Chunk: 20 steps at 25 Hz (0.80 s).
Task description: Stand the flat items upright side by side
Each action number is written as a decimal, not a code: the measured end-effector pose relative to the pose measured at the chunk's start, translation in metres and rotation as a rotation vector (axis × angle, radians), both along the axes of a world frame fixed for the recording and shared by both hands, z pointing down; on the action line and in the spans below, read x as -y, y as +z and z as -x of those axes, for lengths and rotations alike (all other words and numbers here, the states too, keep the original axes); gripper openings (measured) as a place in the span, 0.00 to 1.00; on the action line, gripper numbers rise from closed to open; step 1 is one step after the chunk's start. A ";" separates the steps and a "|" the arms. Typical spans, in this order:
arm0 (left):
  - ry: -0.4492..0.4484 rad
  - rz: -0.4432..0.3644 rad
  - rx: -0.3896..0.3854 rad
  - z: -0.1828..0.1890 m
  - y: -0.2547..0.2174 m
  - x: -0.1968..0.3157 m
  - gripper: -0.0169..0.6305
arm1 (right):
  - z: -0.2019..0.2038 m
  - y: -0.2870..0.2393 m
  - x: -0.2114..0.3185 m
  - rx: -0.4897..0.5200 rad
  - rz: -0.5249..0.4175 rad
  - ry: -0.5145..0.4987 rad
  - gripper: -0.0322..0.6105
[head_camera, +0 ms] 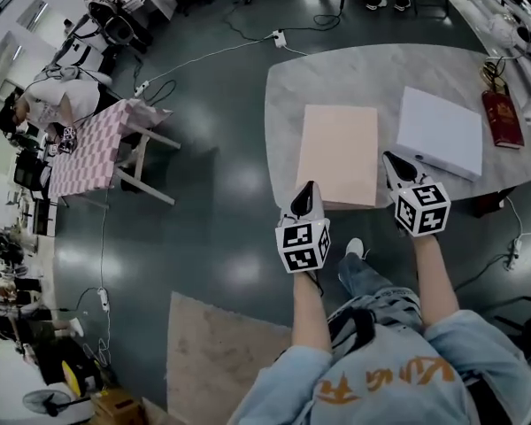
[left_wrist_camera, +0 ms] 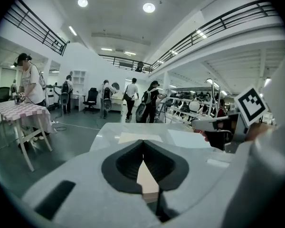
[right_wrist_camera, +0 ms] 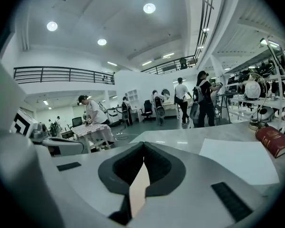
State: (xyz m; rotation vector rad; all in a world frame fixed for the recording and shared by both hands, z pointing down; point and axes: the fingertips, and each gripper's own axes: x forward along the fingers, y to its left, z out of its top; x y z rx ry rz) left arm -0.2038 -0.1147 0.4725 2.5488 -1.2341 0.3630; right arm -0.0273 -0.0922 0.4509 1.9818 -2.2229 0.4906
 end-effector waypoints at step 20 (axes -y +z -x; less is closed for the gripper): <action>0.127 0.194 0.099 -0.032 0.067 0.110 0.13 | -0.047 0.070 0.099 0.068 0.183 0.083 0.06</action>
